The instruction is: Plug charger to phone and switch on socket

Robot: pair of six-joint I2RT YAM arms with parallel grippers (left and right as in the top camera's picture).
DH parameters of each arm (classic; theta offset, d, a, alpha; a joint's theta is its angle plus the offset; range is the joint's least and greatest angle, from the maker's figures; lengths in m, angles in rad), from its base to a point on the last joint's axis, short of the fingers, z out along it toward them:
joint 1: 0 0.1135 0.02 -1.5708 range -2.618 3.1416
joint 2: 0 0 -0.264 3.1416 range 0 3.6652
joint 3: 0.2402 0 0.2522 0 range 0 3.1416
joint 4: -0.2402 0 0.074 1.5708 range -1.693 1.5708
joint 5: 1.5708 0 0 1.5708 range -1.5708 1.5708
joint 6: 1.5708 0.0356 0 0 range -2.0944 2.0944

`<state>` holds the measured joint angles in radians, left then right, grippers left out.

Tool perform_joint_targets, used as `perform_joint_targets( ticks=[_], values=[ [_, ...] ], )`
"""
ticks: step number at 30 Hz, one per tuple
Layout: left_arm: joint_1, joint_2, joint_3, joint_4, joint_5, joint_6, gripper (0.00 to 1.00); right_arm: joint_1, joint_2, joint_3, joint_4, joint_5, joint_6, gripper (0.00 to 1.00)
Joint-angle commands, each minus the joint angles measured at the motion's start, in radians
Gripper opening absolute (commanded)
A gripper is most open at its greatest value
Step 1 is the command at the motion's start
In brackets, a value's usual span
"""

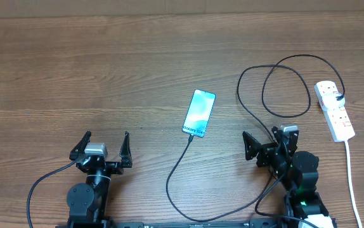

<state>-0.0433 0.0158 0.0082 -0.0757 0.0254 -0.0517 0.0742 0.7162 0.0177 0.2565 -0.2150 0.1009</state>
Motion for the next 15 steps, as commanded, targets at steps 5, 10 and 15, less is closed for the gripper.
perform_joint_targets(
  ticks=[5, 10, 15],
  values=[
    [0.005, -0.012, -0.003, -0.002, 0.0, 0.011, 0.99, 0.002, -0.153, -0.01, -0.119, 0.014, 0.003, 1.0],
    [0.006, -0.012, -0.003, -0.002, 0.0, 0.011, 1.0, 0.002, -0.323, -0.01, -0.272, 0.024, 0.003, 1.0],
    [0.006, -0.012, -0.003, -0.002, 0.0, 0.011, 1.0, 0.006, -0.545, -0.01, -0.327, 0.011, 0.004, 1.0]
  ],
)
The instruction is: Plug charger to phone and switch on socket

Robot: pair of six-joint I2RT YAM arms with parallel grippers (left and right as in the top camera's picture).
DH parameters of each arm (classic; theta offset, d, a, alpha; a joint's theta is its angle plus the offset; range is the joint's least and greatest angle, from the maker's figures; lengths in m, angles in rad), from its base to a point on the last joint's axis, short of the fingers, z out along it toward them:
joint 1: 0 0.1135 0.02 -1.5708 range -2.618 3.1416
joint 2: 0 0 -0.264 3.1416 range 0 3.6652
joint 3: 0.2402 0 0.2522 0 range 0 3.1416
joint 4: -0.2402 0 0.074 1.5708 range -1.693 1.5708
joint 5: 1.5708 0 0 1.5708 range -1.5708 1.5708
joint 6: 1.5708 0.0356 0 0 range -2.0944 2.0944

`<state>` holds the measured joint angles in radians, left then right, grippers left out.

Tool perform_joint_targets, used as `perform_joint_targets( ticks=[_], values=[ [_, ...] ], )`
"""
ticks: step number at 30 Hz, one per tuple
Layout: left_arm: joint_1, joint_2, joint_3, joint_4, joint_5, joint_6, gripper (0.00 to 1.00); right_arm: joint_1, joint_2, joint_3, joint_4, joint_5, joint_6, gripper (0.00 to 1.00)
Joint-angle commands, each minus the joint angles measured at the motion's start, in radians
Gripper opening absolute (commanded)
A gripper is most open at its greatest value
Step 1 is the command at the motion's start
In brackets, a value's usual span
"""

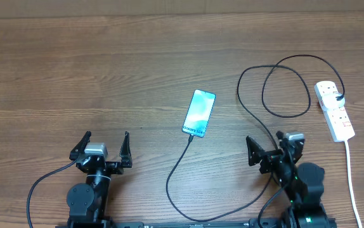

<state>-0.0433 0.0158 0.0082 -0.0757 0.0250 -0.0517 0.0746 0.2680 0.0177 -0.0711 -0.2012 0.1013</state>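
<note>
A phone [199, 113] with a lit blue screen lies near the table's middle. The black charger cable [179, 166] meets its near end, loops back right and ends at a white power strip [334, 110] at the right edge. My left gripper [104, 144] stands open at the near left, nothing between its fingers. My right gripper [272, 148] is open at the near right, over a stretch of the cable, well short of the strip.
The strip's white lead [352, 177] runs down the right edge toward the front. Cable loops [283, 88] lie between the phone and the strip. Wooden tabletop [106, 63] stretches to the far edge.
My right gripper has drawn back slightly toward the front and right. The left arm, phone, cable and strip have not moved.
</note>
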Motion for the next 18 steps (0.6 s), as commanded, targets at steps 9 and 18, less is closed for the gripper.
perform_joint_targets(
  ticks=[9, 18],
  values=[
    [0.006, -0.012, -0.003, -0.002, 0.001, 0.011, 1.0, 0.006, -0.169, -0.01, 0.002, -0.006, 0.068, 1.0],
    [0.006, -0.012, -0.003, -0.002, 0.001, 0.011, 1.0, 0.006, -0.265, -0.01, 0.01, 0.009, 0.067, 1.0]
  ],
)
